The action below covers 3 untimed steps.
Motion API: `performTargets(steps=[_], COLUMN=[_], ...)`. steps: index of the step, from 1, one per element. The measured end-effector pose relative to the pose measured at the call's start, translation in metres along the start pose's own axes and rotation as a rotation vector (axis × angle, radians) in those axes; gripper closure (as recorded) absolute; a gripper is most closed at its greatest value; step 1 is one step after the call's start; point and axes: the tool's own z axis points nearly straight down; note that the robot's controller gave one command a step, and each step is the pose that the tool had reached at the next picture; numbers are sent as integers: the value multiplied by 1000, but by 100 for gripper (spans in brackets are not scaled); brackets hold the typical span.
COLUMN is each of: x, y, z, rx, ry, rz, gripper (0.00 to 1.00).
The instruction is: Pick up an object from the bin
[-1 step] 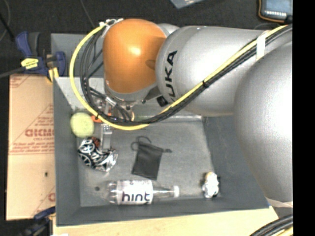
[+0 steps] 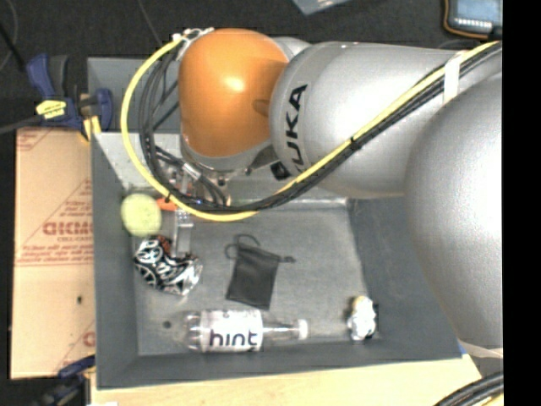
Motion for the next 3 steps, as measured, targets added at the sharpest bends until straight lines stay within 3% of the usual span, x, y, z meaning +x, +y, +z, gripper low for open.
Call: performTargets(steps=[1, 2, 3], x=[23, 36, 31], y=[-12, -18, -23], z=[74, 104, 88], rx=[-1, 2, -2], ry=[0, 7, -3], rz=[59, 77, 189], gripper=[0, 0, 0])
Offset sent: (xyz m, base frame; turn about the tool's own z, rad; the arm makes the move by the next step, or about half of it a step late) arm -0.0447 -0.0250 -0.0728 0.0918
